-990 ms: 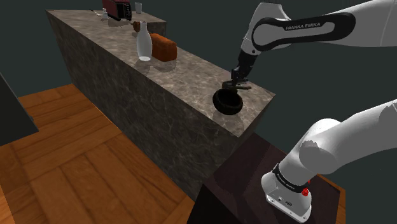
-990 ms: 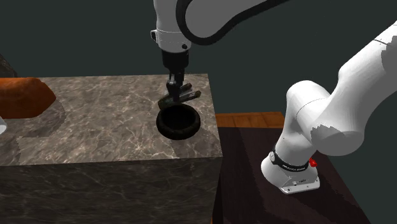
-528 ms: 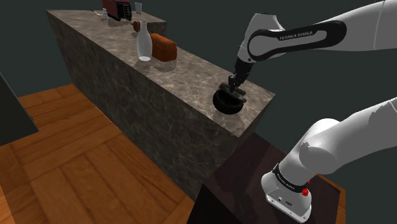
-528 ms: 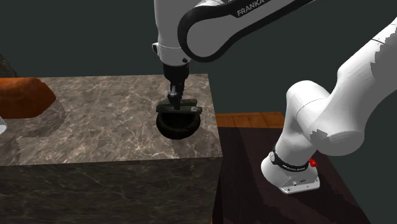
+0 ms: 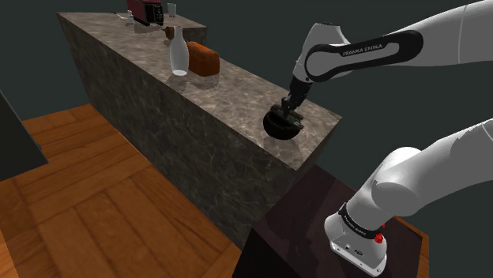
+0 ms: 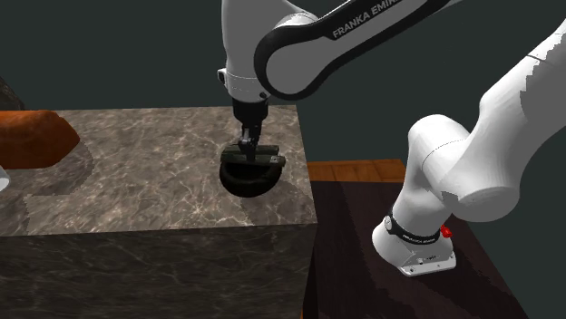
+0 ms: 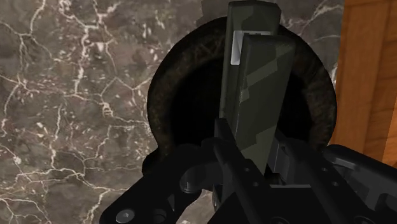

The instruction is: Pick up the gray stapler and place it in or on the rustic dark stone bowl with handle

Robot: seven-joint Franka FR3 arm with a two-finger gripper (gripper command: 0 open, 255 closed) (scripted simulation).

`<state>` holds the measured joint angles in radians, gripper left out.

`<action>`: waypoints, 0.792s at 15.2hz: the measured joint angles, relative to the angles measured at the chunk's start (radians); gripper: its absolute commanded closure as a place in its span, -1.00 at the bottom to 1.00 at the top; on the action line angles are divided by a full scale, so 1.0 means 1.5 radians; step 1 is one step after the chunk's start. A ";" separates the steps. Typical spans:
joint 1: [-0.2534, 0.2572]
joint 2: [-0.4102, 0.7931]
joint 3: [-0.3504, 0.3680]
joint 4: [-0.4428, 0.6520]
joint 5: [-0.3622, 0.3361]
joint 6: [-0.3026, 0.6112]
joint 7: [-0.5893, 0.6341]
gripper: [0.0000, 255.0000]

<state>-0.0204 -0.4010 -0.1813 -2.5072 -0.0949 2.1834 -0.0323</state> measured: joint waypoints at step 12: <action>0.000 -0.023 0.005 0.019 0.000 -0.053 0.002 -1.00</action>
<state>-0.0207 -0.4362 -0.1737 -2.4784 -0.0956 2.1034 -0.0287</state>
